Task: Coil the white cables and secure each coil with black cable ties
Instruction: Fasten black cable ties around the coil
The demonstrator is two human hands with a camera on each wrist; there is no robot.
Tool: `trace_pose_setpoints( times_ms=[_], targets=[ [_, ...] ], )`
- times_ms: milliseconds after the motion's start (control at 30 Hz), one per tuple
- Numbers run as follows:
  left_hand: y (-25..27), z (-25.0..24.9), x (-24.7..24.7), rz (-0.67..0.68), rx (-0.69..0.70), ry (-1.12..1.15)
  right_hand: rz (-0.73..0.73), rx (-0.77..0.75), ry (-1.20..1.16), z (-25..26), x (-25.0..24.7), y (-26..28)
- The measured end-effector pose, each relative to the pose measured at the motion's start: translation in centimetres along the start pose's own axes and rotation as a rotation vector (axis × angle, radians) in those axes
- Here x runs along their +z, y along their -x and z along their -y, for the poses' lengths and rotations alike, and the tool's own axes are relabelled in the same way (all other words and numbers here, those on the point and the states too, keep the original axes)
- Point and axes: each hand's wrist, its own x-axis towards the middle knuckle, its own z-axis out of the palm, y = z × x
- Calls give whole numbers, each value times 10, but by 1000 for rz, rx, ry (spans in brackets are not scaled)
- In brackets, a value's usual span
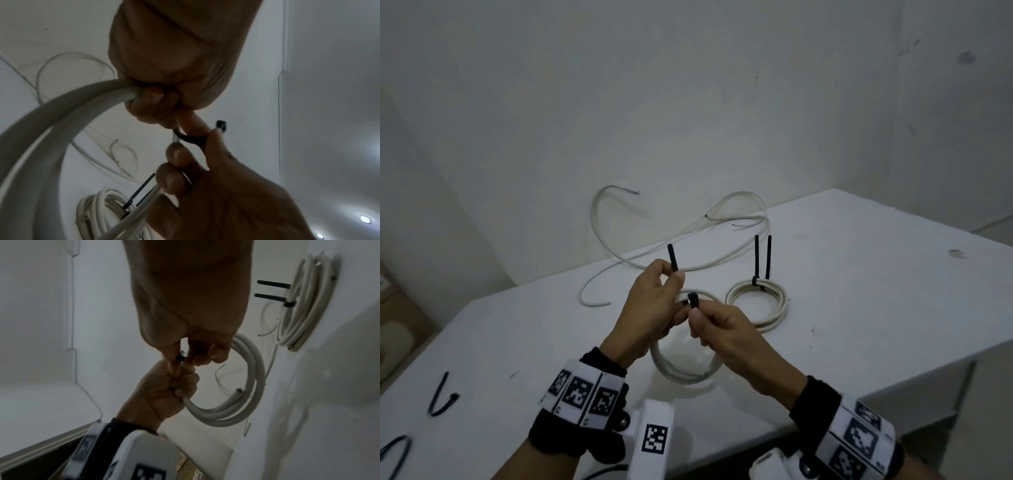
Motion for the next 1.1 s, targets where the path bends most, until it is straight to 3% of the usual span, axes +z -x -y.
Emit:
trace_pose_setpoints(
  times_ms=[67, 167, 267, 433, 667, 1100],
  targets=[
    [-1, 1, 2, -24, 33, -18, -73, -65, 170, -4, 0, 2],
    [-1, 2, 8, -36, 75, -32, -247, -149, 205, -5, 0, 4],
    [2, 5, 13, -28, 115, -42, -373, -221, 147, 0, -2, 5],
    [8, 7, 26, -73, 236, -160, -529, -175, -46, 7, -5, 2],
    [10, 10, 33, -164, 344, -318, -565, -268, 61, 8, -8, 3],
    [11, 14, 39, -148, 346, -395, -580, -262, 106, 5, -13, 4]
  ],
)
